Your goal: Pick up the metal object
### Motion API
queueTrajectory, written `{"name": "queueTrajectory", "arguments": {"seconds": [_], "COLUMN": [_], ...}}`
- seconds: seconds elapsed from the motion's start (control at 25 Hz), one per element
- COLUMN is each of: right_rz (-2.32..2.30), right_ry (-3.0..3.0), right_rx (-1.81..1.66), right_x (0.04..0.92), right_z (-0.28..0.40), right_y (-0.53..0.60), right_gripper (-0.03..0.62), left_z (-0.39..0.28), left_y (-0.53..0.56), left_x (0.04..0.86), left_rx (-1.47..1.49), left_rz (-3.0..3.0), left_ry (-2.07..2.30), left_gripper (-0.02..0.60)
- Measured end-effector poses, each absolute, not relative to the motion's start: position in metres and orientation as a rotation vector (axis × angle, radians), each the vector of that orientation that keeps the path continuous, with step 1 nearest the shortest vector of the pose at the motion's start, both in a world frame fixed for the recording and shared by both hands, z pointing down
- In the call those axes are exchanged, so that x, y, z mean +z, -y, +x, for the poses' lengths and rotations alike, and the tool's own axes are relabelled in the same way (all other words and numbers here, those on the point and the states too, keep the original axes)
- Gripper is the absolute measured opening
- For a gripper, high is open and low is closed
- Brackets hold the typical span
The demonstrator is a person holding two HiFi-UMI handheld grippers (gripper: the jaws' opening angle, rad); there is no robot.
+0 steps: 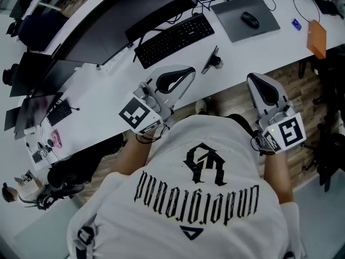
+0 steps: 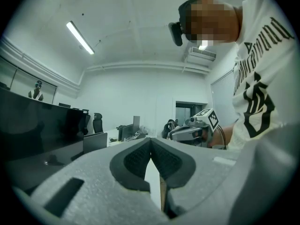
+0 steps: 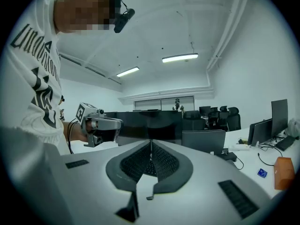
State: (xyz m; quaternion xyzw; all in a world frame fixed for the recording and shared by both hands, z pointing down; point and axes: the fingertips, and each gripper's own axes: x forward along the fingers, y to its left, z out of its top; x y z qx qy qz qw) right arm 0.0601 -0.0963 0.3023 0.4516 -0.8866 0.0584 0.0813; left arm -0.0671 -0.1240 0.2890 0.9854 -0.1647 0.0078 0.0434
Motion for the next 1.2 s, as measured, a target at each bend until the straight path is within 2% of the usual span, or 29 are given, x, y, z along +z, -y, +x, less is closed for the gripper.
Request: {"name": "queueTrajectory", "arguments": {"seconds": [0.68, 1.04, 1.2], "right_rz": [1.281, 1.205, 1.195], "right_ry": [2.623, 2.625, 2.605], "right_rx": [0.37, 0.585, 0.717], "right_x": [0.355, 0.394, 0.42], "right_z": [0.054, 0.06, 0.066], "right_y": [0.161, 0.187, 0.201], "right_gripper": [0.017, 0.018, 0.048], "left_z": [-0.058, -0.041, -0.032], "left_y": [0.18, 0.2, 0.208], "left_x": [0.332, 0.355, 0.368], "left_rx": [0.117, 0.18, 0.211], "left_rz": [2.91, 2.876, 2.862], "left_ry": [0.492, 0.499, 0.489], "left_gripper": [0.015, 0.015, 0.015]}}
